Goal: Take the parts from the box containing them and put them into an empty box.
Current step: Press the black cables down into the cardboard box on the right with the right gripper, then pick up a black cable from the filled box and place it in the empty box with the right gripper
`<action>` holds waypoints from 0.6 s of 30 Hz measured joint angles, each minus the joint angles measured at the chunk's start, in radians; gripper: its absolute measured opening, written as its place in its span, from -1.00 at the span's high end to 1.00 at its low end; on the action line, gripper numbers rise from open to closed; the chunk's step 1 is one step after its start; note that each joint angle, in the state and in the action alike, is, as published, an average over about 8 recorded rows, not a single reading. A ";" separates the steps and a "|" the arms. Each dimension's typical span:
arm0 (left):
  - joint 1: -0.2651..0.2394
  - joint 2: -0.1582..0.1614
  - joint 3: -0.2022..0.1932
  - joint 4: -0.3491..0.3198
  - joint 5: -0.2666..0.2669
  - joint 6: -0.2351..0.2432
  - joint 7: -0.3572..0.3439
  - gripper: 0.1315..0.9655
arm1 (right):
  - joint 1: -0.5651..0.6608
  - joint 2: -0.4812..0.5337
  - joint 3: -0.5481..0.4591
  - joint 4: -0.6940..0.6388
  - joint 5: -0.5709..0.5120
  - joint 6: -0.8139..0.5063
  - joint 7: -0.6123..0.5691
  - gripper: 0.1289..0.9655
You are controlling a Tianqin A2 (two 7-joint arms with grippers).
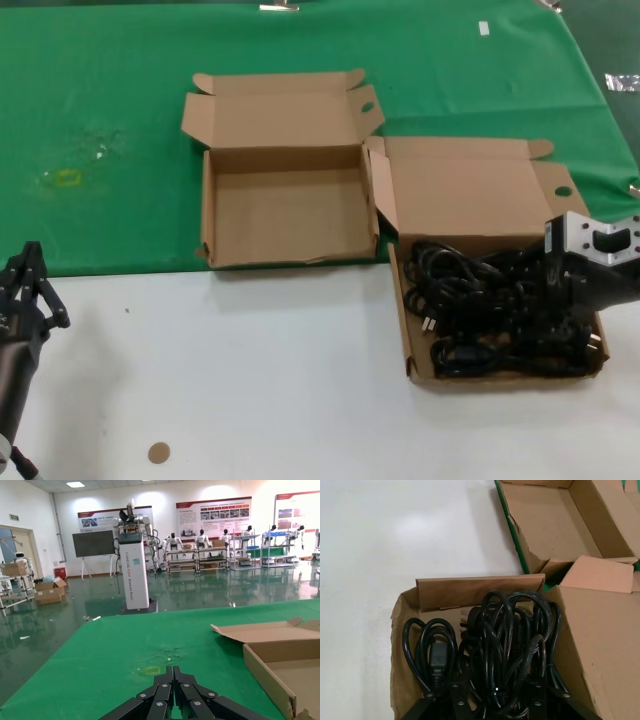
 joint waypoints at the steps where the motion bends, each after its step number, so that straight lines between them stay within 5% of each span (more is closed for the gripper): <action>1: 0.000 0.000 0.000 0.000 0.000 0.000 0.000 0.95 | 0.001 0.000 0.002 0.000 0.000 -0.001 -0.001 0.13; 12: 0.000 0.000 0.000 0.000 0.000 0.000 0.000 0.95 | 0.013 0.009 0.026 0.021 0.008 -0.024 0.005 0.66; 18: 0.000 0.000 0.000 0.000 0.000 0.000 0.000 0.95 | 0.013 0.016 0.036 0.035 0.008 -0.031 0.015 0.80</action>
